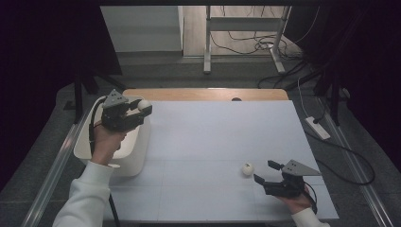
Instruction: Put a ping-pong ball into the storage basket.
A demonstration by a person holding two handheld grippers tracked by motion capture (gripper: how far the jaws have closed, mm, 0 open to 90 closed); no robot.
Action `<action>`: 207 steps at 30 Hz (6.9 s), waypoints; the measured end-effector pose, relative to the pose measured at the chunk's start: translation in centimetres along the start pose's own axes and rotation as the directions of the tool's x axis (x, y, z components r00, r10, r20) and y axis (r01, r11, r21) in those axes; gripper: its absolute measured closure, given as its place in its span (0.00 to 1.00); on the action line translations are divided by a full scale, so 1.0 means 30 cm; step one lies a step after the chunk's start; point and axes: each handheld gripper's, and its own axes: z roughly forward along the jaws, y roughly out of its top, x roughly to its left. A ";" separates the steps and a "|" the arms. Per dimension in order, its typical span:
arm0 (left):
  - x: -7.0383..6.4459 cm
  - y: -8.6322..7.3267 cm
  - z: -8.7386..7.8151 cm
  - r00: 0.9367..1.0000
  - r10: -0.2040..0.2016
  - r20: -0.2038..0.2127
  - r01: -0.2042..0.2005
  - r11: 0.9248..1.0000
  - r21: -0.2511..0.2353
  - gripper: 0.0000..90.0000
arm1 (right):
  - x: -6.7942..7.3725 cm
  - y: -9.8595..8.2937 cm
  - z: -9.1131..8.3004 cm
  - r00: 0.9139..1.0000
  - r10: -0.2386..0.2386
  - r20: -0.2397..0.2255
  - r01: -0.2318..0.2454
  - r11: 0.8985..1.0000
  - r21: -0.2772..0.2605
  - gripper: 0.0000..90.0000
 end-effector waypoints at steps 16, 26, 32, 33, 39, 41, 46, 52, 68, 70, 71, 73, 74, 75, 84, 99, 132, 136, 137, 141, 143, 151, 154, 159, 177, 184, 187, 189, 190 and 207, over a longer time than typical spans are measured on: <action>0.058 -0.022 0.000 0.998 -0.034 -0.053 0.035 0.999 0.010 0.57 | 0.000 0.000 0.001 1.000 0.001 -0.002 -0.001 1.000 0.000 0.21; 0.099 -0.043 0.012 0.995 -0.060 -0.083 0.062 0.998 0.029 0.57 | -0.002 0.000 0.000 1.000 0.002 -0.003 -0.002 1.000 0.001 0.21; 0.135 -0.057 0.008 0.990 -0.089 -0.113 0.093 0.995 0.032 0.57 | -0.001 0.000 0.002 1.000 0.000 -0.002 0.000 1.000 0.000 0.21; 0.139 -0.058 0.007 0.989 -0.092 -0.117 0.096 0.995 0.032 0.57 | -0.001 0.000 0.002 1.000 0.000 -0.002 0.000 1.000 0.000 0.21; 0.172 -0.067 0.008 0.982 -0.111 -0.154 0.120 0.992 0.050 0.57 | -0.001 0.000 0.001 1.000 0.000 -0.002 0.000 1.000 0.000 0.21; 0.187 -0.073 0.010 0.979 -0.121 -0.164 0.133 0.989 0.061 0.57 | -0.001 0.000 0.002 1.000 0.000 -0.002 0.000 1.000 0.000 0.21; 0.190 -0.077 0.008 0.979 -0.124 -0.162 0.135 0.989 0.061 0.57 | -0.001 0.000 0.003 1.000 -0.001 -0.001 0.001 1.000 0.002 0.21; 0.191 -0.076 0.018 0.980 -0.121 -0.161 0.134 0.988 0.075 0.56 | 0.000 0.000 0.002 1.000 -0.002 -0.001 0.002 1.000 0.001 0.21; 0.228 -0.087 0.086 0.978 -0.120 -0.171 0.154 0.968 0.199 0.56 | 0.000 0.000 0.003 1.000 -0.002 -0.001 0.002 1.000 0.001 0.21; 0.231 -0.089 0.091 0.978 -0.126 -0.169 0.160 0.966 0.205 0.56 | 0.000 0.000 0.002 1.000 -0.002 -0.001 0.002 1.000 0.000 0.21; 0.232 -0.090 0.094 0.978 -0.125 -0.166 0.159 0.965 0.211 0.56 | 0.000 0.000 0.002 1.000 -0.002 -0.001 0.002 1.000 0.001 0.21; 0.232 -0.091 0.100 0.979 -0.121 -0.165 0.156 0.963 0.221 0.56 | 0.000 0.000 0.002 1.000 -0.003 -0.001 0.003 1.000 0.001 0.21; 0.234 -0.092 0.103 0.979 -0.122 -0.165 0.158 0.962 0.225 0.56 | 0.000 0.000 0.002 1.000 -0.003 -0.001 0.003 1.000 0.001 0.21; 0.235 -0.093 0.106 0.979 -0.122 -0.164 0.158 0.960 0.229 0.56 | 0.000 0.000 0.002 1.000 -0.002 -0.001 0.002 1.000 0.001 0.21; 0.243 -0.095 0.106 0.978 -0.131 -0.164 0.167 0.959 0.227 0.56 | -0.002 0.000 0.000 1.000 0.000 -0.003 0.000 1.000 0.001 0.21; 0.248 -0.096 0.094 0.977 -0.137 -0.163 0.171 0.961 0.217 0.56 | -0.001 0.000 0.002 1.000 0.000 -0.002 0.000 1.000 0.000 0.21; 0.158 -0.057 0.033 0.988 -0.153 -0.025 0.155 0.983 0.102 0.18 | -0.003 0.000 0.006 1.000 0.004 -0.002 -0.004 1.000 0.004 0.21; 0.134 -0.051 0.032 0.991 -0.130 -0.003 0.130 0.987 0.091 0.19 | -0.004 -0.001 0.001 1.000 0.005 0.000 -0.005 1.000 0.004 0.21; 0.125 -0.048 0.030 0.992 -0.125 0.008 0.124 0.989 0.085 0.19 | -0.003 -0.002 0.000 1.000 0.006 -0.001 -0.006 1.000 0.004 0.21; 0.096 -0.037 0.019 0.993 -0.112 0.036 0.110 0.992 0.066 0.19 | -0.004 -0.002 0.002 1.000 0.005 -0.003 -0.005 1.000 0.006 0.21; 0.082 -0.035 0.014 0.993 -0.110 0.049 0.107 0.993 0.056 0.19 | -0.004 -0.002 0.003 1.000 0.005 -0.004 -0.005 1.000 0.002 0.21; 0.021 -0.035 0.001 0.991 -0.090 0.101 0.086 0.995 0.040 0.20 | -0.015 0.001 0.006 1.000 0.021 -0.005 -0.021 1.000 -0.002 0.21; 0.000 -0.033 0.001 0.990 -0.082 0.118 0.078 0.996 0.034 0.20 | -0.017 0.000 0.002 1.000 0.029 -0.001 -0.029 1.000 -0.007 0.21; -0.021 -0.026 -0.004 0.987 -0.078 0.140 0.076 0.997 0.016 0.20 | -0.008 0.004 0.007 1.000 0.019 0.001 -0.019 1.000 -0.003 0.21; -0.098 -0.032 0.044 0.981 -0.044 0.189 0.039 0.999 0.029 0.19 | -0.005 0.003 0.030 1.000 0.000 0.001 0.000 1.000 0.017 0.21; -0.126 -0.042 0.059 0.978 -0.035 0.207 0.029 0.999 0.035 0.20 | -0.004 0.005 0.032 1.000 -0.001 -0.003 0.001 1.000 0.014 0.21; -0.142 -0.038 0.067 0.974 -0.038 0.223 0.032 0.999 0.031 0.19 | -0.005 0.006 0.035 1.000 -0.004 -0.003 0.004 1.000 0.017 0.21; -0.157 -0.035 0.071 0.972 -0.029 0.234 0.023 0.999 0.030 0.20 | -0.005 0.007 0.036 1.000 -0.005 -0.004 0.005 1.000 0.018 0.21; -0.166 -0.034 0.073 0.971 -0.025 0.239 0.018 0.999 0.031 0.20 | -0.005 0.007 0.036 1.000 -0.005 -0.004 0.005 1.000 0.019 0.21; -0.259 -0.037 0.135 0.955 0.009 0.297 -0.028 0.998 0.060 0.19 | -0.006 0.006 0.035 1.000 -0.009 -0.008 0.009 1.000 0.019 0.21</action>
